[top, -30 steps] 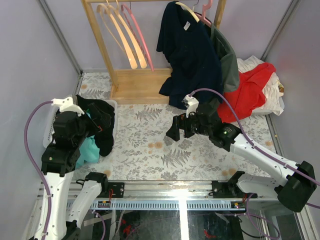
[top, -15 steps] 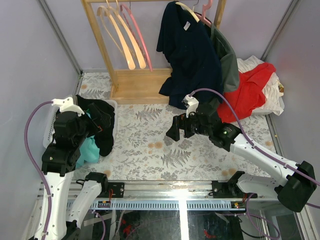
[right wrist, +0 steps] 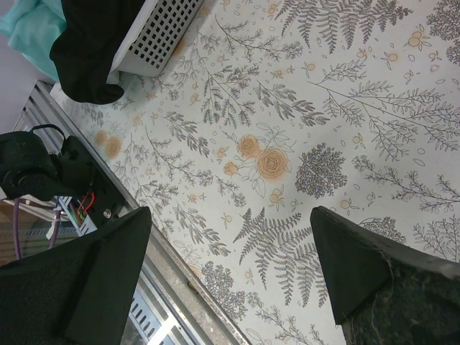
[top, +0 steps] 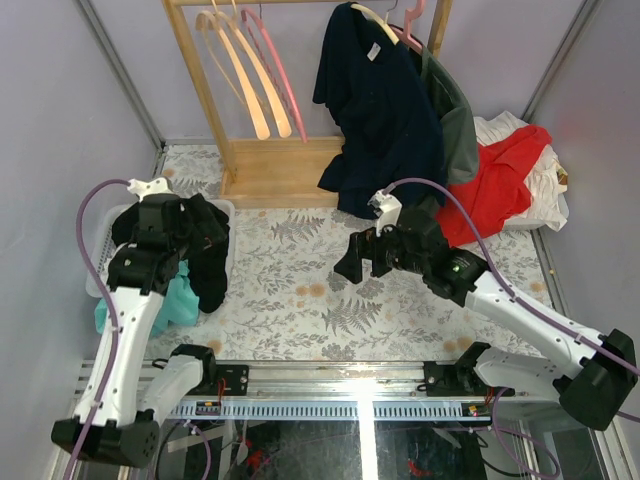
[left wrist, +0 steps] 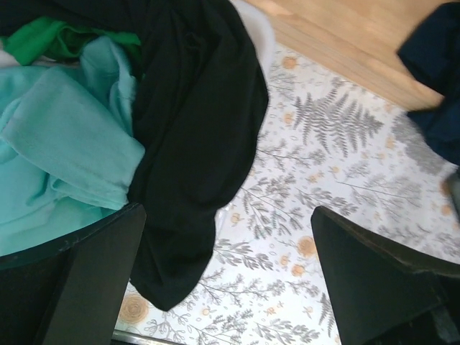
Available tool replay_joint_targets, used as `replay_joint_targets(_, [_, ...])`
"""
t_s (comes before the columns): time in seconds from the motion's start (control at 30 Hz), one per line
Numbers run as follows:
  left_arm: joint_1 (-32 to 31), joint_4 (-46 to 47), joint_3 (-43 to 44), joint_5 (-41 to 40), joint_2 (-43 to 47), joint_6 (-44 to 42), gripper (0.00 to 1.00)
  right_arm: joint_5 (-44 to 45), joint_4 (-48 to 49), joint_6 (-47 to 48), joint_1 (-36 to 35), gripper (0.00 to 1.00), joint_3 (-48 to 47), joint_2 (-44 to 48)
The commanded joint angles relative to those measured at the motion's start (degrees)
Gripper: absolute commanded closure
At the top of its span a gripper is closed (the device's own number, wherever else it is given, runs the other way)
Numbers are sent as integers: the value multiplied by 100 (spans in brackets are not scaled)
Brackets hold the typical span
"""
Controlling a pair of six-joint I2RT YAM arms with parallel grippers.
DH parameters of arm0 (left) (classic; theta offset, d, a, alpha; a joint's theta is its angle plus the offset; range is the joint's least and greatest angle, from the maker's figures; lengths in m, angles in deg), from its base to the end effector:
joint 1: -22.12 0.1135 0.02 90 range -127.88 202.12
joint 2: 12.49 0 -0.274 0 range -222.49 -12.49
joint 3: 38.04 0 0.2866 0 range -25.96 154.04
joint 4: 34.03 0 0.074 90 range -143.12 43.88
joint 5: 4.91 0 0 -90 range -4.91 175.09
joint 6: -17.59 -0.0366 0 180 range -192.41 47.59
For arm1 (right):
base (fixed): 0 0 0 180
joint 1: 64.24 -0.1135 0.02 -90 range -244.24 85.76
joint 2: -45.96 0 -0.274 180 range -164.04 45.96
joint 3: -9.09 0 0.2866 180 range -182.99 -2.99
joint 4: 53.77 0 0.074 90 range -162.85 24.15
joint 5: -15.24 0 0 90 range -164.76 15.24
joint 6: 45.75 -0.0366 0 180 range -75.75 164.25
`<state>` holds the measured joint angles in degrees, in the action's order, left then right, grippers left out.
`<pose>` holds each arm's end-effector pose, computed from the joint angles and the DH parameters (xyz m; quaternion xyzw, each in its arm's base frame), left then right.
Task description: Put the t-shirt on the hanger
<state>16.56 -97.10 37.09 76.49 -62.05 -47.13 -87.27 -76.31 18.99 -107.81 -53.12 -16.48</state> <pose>0.1879 -0.0128 0.3787 -0.1858 0.8755 -0.0524 0.4430 0.1981 0.1994 0.3128 -0.1913 0.8077 0.3859 0.4027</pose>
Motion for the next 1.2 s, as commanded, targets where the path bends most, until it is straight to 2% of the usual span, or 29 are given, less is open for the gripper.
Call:
replay_joint_targets(0.0, [7,236,164,-803,-386,-76,0,16,136,29,-42,1,132,304])
replay_joint_targets(0.2, [16,556,145,-1153,-981,-87,1,-65,174,128,-46,1,256,421])
replay_joint_targets(0.37, [12,861,-14,-817,-1137,-27,37,11,114,222,-45,1,337,657])
replay_joint_targets(0.43, [11,969,-108,-856,-1235,-44,41,19,110,250,-40,1,390,747])
replay_joint_targets(0.57, [10,984,-134,-822,-1445,-23,68,126,17,320,-42,1,466,891])
replay_joint_targets(0.67, [11,979,-126,-862,-1447,-46,75,193,-60,356,-46,1,482,987])
replay_joint_targets(0.8, [7,794,111,-875,-1405,-87,99,212,-96,366,-41,1,487,1047])
replay_joint_targets(0.83, [1,741,186,-858,-1362,-87,99,214,-109,371,-46,1,483,1057])
replay_joint_targets(0.87, [0,652,288,-861,-1332,-110,94,214,-127,373,-43,1,478,1059])
replay_joint_targets(0.97, [-58,428,547,-1206,-1195,-195,59,205,-124,364,-44,1,478,1059])
replay_joint_targets(1.03, [-60,476,469,-1480,-1127,-327,41,190,-89,341,-42,1,496,1050])
replay_joint_targets(1.1, [-56,542,380,-1633,-1198,-417,36,165,-57,316,-43,1,495,1020])
replay_joint_targets(1.17, [-57,681,283,-1613,-1370,-431,37,137,-54,290,-45,1,489,973])
